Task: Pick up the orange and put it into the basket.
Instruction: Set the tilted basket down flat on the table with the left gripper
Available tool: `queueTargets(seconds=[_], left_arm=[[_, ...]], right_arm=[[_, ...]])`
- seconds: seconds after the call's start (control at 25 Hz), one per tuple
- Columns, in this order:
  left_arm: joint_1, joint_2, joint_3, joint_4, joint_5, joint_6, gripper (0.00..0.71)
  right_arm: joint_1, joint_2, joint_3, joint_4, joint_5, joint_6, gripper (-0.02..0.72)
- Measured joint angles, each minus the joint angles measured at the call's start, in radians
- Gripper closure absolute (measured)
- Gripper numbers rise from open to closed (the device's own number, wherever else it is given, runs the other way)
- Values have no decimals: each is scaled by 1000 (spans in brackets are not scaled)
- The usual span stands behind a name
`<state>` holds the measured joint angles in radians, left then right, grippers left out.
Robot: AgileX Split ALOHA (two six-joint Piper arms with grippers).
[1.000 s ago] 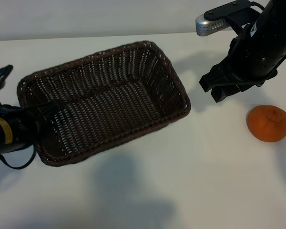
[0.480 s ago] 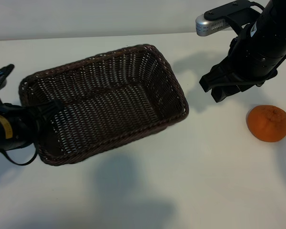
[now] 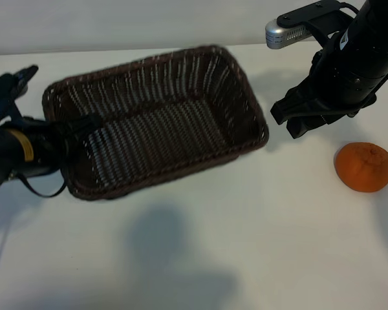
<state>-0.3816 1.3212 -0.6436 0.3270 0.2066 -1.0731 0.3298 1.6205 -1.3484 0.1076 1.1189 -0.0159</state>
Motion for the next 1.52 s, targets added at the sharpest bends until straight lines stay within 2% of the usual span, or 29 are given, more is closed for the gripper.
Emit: queueTargets(seconds=[0.2, 0.56, 0.64, 0.84, 1.0, 1.16, 1.52], left_arm=[[0, 0, -33, -118, 33, 138, 560], [7, 0, -150, -416, 199, 591, 560], [37, 0, -178, -475, 237, 666, 560], [172, 0, -195, -615, 320, 893, 560], [249, 4, -195, -776, 336, 1095, 560], [269, 62, -197, -893, 323, 1202, 560], [269, 268, -221, -1017, 261, 1343, 560]], right_arm=[[0, 0, 0, 0, 0, 0, 177], [0, 0, 0, 0, 0, 0, 177], [0, 0, 0, 0, 0, 0, 177], [0, 0, 0, 0, 0, 0, 177], [0, 0, 0, 0, 0, 0, 177], [0, 0, 0, 0, 0, 0, 177], [0, 0, 0, 0, 0, 0, 177]])
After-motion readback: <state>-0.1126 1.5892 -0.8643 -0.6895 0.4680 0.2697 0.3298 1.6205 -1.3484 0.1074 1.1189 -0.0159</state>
